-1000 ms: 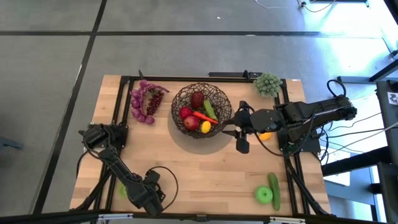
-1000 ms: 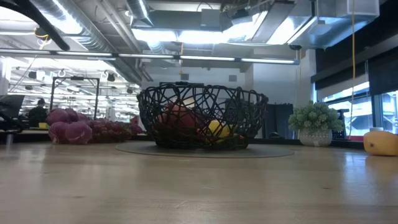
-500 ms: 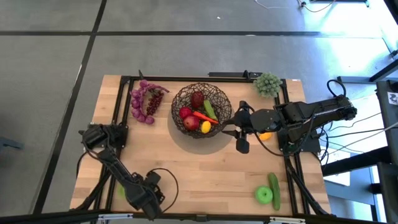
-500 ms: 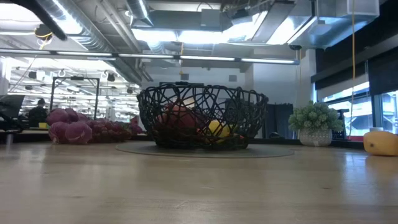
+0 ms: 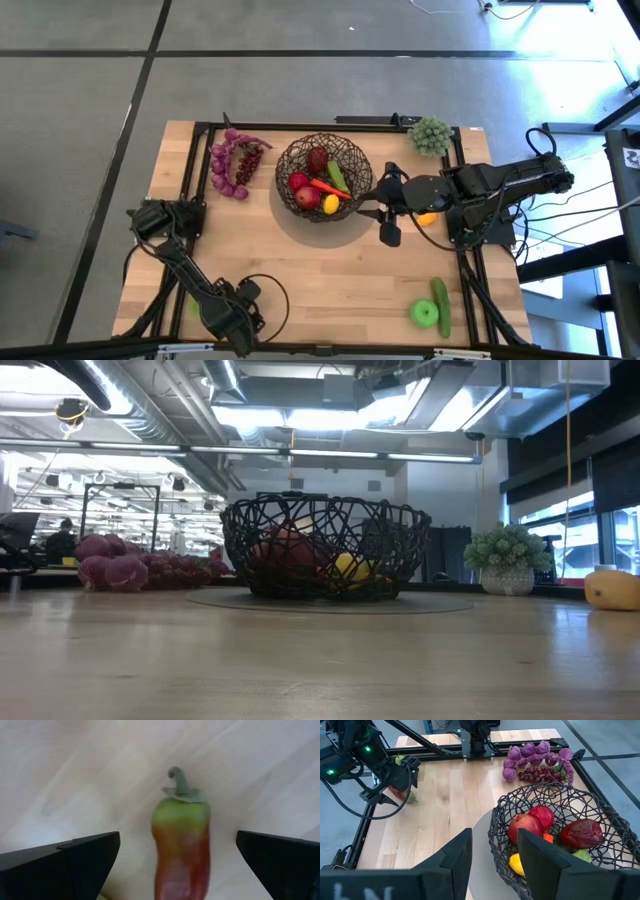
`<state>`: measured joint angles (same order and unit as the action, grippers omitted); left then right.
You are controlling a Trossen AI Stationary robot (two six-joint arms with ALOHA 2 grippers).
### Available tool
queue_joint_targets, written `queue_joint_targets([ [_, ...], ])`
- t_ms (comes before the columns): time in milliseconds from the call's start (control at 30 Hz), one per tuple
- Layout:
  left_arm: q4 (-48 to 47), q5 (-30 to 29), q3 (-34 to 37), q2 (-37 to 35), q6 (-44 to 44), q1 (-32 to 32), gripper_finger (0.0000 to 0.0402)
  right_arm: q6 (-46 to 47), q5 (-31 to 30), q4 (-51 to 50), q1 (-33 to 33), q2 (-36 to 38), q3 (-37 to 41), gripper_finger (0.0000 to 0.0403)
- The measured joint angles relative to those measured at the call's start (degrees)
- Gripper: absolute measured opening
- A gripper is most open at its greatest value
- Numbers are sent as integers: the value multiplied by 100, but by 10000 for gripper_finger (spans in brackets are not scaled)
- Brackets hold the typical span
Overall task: Build produce basket
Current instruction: Put the chili pepper into the wire basket
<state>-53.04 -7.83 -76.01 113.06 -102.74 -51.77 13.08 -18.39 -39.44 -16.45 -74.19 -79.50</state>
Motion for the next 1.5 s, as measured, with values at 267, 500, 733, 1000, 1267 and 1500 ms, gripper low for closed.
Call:
queue_joint_targets([
  [267,10,4,0,0,-1,-54,393,-3,2,0,-1,0,0,155],
  [500,13,3,0,0,-2,-57,393,-4,2,0,0,0,0,155],
  [733,89,19,0,0,74,-59,393,-4,2,0,0,0,0,155],
  [1000,118,248,0,0,345,-129,393,-4,2,0,0,0,0,155],
  [1267,149,299,0,-2,295,-196,393,-4,4,0,0,0,0,155],
  [1500,256,264,0,-2,409,-201,393,-4,4,0,0,0,0,155],
])
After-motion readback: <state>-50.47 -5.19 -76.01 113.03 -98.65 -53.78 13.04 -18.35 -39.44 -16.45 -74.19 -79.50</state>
